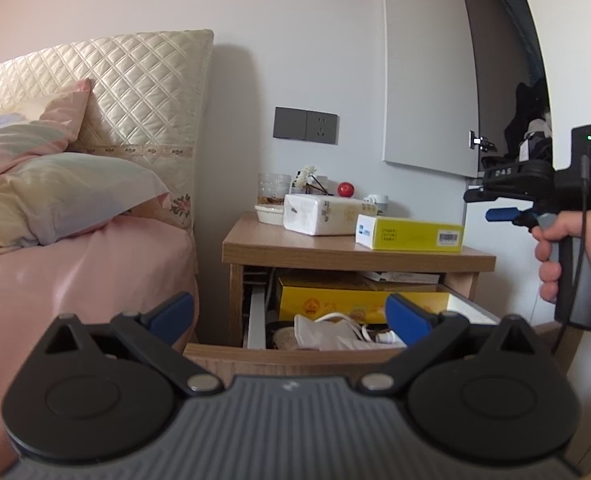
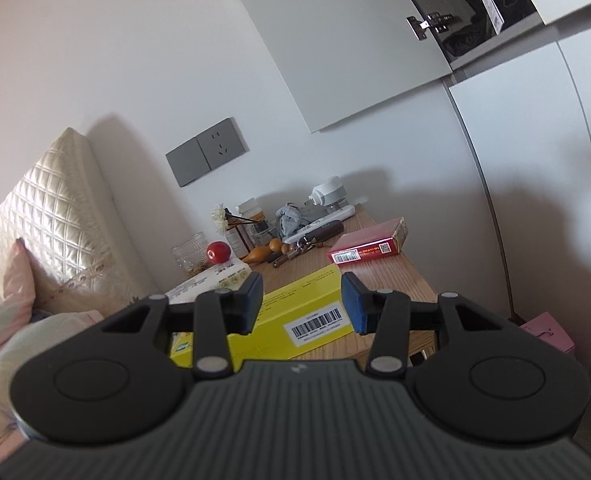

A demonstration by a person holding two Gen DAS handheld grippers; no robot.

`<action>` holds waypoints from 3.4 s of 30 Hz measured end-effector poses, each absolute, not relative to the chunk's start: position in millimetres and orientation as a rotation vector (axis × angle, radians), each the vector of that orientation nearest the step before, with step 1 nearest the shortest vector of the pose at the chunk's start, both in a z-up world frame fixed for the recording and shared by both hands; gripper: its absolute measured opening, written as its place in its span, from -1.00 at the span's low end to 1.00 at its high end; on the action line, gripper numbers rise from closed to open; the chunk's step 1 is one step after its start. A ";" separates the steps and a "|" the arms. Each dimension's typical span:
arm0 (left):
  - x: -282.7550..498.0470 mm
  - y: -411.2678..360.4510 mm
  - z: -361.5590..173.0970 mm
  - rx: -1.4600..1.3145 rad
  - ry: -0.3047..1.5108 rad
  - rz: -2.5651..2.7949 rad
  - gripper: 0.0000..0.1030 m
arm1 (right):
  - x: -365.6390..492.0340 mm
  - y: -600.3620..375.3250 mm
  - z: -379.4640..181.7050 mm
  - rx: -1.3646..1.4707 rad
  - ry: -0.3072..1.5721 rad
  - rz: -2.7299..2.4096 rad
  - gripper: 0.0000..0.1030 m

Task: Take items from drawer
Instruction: 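Open the right gripper to release the yellow box, then withdraw the right gripper from the yellow box, then push the drawer front shut with the left gripper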

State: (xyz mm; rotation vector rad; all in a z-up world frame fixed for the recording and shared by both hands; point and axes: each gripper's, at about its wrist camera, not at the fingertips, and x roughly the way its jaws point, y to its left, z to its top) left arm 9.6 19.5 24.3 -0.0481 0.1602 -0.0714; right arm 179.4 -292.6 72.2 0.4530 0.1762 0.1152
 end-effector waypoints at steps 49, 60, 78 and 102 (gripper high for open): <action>7.8 4.2 12.7 0.006 0.200 -0.069 1.00 | -2.1 -270.9 17.8 0.153 0.106 0.188 -0.07; 7.5 5.4 13.2 0.003 0.202 -0.062 1.00 | -3.3 -269.3 11.3 0.142 0.148 0.188 0.02; 9.2 3.5 11.4 0.018 0.221 -0.047 1.00 | 0.1 -265.0 6.7 0.144 0.195 0.182 0.75; 10.3 -0.1 2.3 0.030 0.285 -0.033 1.00 | 16.6 -268.5 -0.7 0.233 0.289 0.166 0.79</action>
